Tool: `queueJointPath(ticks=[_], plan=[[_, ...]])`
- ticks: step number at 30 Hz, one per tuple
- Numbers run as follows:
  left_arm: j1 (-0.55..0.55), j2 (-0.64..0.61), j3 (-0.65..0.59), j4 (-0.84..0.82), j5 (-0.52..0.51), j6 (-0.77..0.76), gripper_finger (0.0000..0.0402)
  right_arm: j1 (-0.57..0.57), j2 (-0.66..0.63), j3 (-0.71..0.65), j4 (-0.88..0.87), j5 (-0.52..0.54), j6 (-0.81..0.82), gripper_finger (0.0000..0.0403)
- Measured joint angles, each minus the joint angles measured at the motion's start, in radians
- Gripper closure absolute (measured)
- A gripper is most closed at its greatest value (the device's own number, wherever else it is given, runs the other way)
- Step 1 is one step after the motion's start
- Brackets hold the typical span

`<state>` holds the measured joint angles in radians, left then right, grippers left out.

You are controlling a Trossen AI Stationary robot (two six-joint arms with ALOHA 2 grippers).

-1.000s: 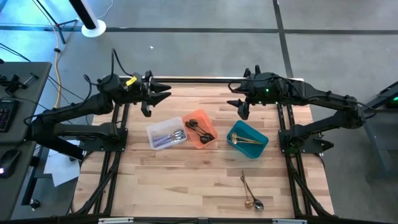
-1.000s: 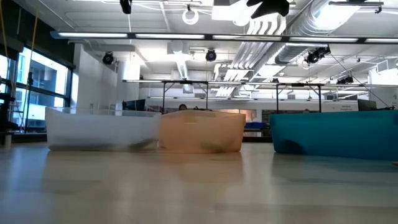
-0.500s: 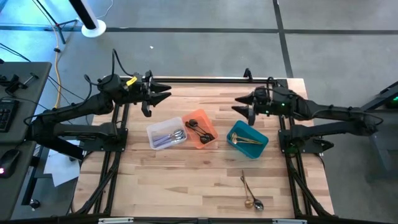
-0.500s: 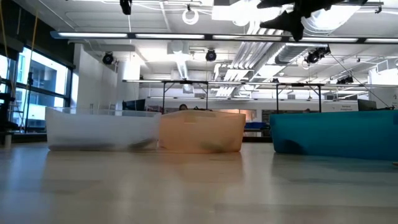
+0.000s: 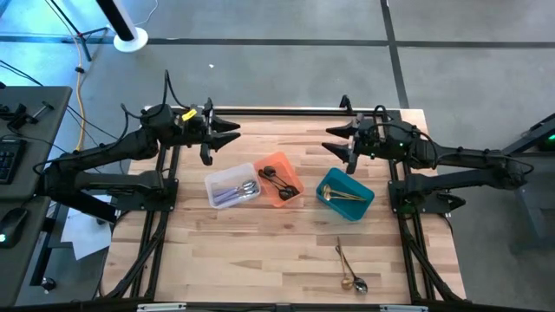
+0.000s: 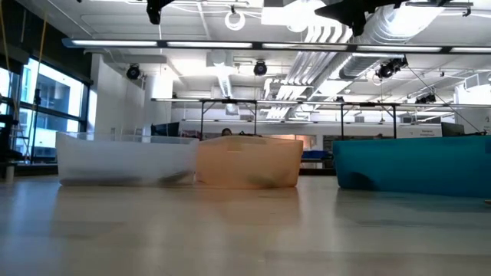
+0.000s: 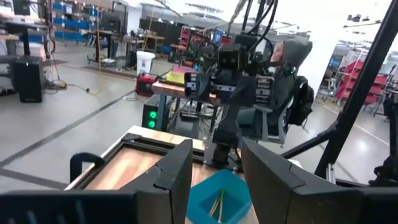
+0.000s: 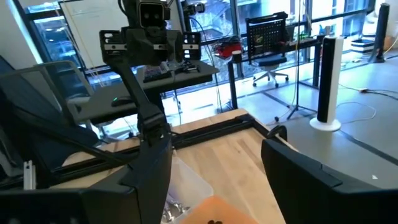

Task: Sort silverware by color (type)
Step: Put the gold spoon into the blue bin

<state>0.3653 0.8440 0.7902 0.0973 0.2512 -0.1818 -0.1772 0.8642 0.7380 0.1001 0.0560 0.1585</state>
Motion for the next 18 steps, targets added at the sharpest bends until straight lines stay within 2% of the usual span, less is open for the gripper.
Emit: queueJointPath(ticks=[6,13,18], plan=[[0.0,0.0,0.0,0.0,0.003,-0.013,0.0273,0.0,0.0,0.0,-0.001,-0.005,0.024,0.0169],[0.0,0.0,-0.072,0.194,0.002,-0.009,0.0273,0.0,0.0,0.0,-0.006,-0.005,0.019,0.0169],[0.0,0.001,-0.1,0.19,0.002,-0.027,0.0273,0.0,0.0,0.0,-0.006,-0.004,0.017,0.0169]])
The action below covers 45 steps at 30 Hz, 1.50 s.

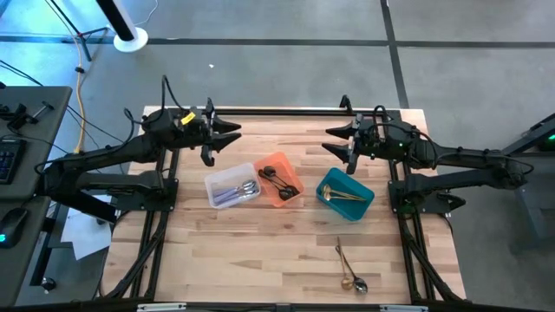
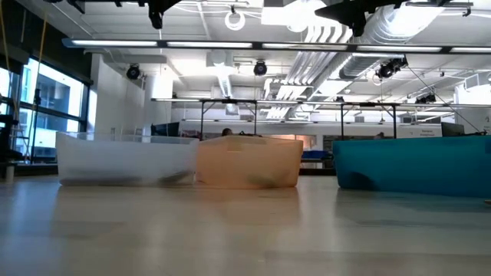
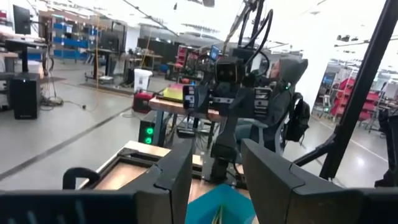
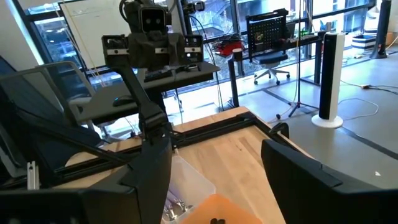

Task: Sort silverware by color (type)
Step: Put the gold spoon into the blue bin

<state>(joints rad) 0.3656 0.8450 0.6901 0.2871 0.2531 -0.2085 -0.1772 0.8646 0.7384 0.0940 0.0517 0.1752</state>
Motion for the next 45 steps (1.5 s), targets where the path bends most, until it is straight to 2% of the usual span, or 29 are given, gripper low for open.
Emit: queueJointPath(ticks=[26,45], plan=[[0.0,-0.001,0.0,0.003,0.002,0.0,0.0273,0.001,0.0,0.001,0.0,0.0,0.08,0.0169],[0.0,-0.001,0.0,0.002,0.002,0.0,0.0273,0.001,0.019,0.002,0.004,0.001,0.079,0.0169]])
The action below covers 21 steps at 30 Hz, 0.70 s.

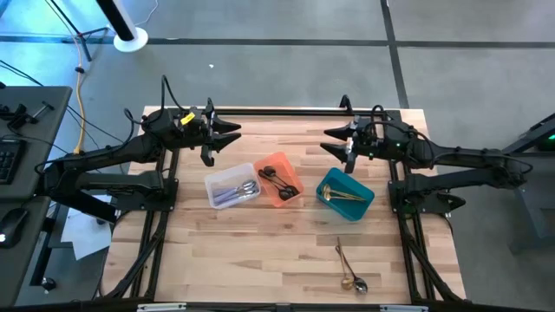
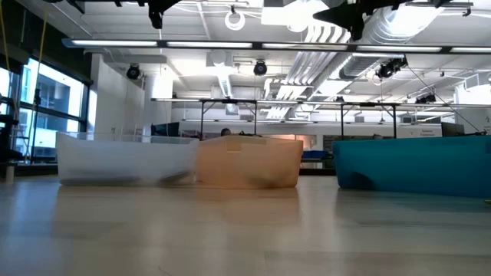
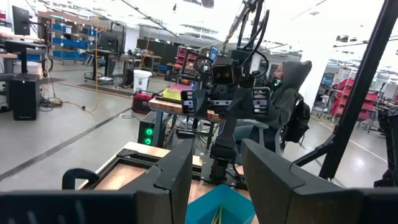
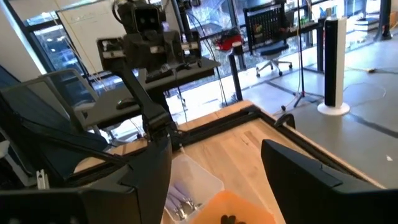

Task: Sort silverware by color (type)
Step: Put the gold spoon into the blue bin

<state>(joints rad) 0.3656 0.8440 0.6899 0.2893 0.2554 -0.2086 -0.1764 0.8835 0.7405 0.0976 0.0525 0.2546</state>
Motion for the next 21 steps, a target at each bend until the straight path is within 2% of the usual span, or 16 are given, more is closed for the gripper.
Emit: queueJointPath(ticks=[6,21], plan=[[0.0,0.0,0.0,-0.001,0.001,-0.008,0.0273,0.0,0.035,0.0,-0.004,-0.003,0.018,0.0169],[0.0,0.0,0.0,-0.001,0.001,-0.01,0.0273,0.0,0.03,0.0,-0.002,-0.006,0.018,0.0169]])
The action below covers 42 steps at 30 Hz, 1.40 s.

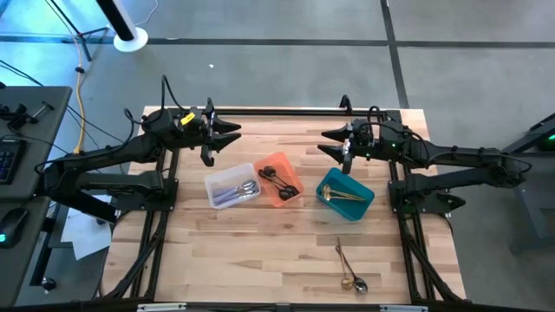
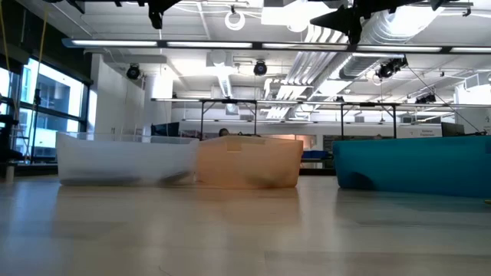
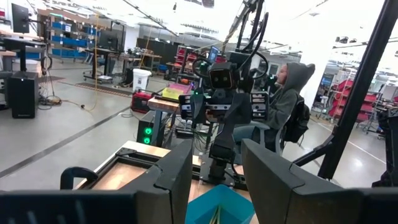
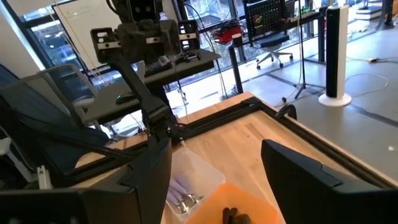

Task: Sort silverware by color (type)
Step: Put the gold spoon into the blue bin

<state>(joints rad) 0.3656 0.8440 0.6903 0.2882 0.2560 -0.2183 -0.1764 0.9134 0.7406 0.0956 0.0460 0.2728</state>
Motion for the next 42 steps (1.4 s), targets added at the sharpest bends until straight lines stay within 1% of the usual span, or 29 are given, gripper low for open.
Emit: queueJointPath(ticks=[2,4,6,9,12,17,20,23,25,29,32,34,37,42], plan=[[0.0,0.0,0.0,0.0,0.0,0.0,0.0273,0.0,0.0,0.0,0.0,-0.004,0.028,0.0169],[0.0,0.0,0.0,0.0,0.0,0.0,0.0273,0.0,0.0,0.0,0.0,-0.034,0.102,0.0169],[0.0,0.0,0.0,0.0,0.0,0.0,0.0273,0.007,0.0,0.0,0.001,-0.101,0.204,0.0169],[0.0,0.0,0.0,0.0,0.0,0.001,0.0273,0.065,0.006,0.0,0.007,-0.197,0.373,0.0169],[0.0,0.0,0.0,0.001,0.0,0.001,0.0273,0.17,0.025,0.0,0.004,-0.215,0.514,0.0169],[0.0,0.0,0.0,0.0,0.0,-0.016,0.0273,0.384,0.092,-0.001,-0.021,-0.184,0.755,0.0169],[0.0,0.0,0.0,-0.002,0.0,-0.016,0.0273,0.512,0.151,-0.001,-0.067,-0.15,0.935,0.0169],[0.0,0.0,0.0,-0.002,0.0,-0.015,0.0273,0.622,0.225,-0.001,-0.104,-0.149,1.156,0.0169],[0.0,0.0,0.0,-0.003,-0.001,-0.015,0.0273,0.685,0.282,-0.002,-0.108,-0.173,1.314,0.0169],[0.0,0.0,0.0,-0.004,-0.001,-0.015,0.0273,0.78,0.392,-0.002,-0.129,-0.235,1.572,0.0169],[0.0,0.0,0.0,-0.007,-0.001,-0.015,0.0273,0.83,0.471,-0.002,-0.174,-0.251,1.741,0.0169],[0.0,0.0,0.0,-0.008,-0.001,-0.015,0.0273,0.85,0.52,-0.002,-0.187,-0.28,1.822,0.0169],[0.0,0.0,0.0,-0.012,-0.001,-0.013,0.0273,0.865,0.58,-0.002,-0.188,-0.291,1.9,0.0169],[0.0,0.0,0.0,-0.024,-0.001,-0.013,0.0273,0.864,0.645,-0.002,-0.187,-0.301,1.957,0.0169]])
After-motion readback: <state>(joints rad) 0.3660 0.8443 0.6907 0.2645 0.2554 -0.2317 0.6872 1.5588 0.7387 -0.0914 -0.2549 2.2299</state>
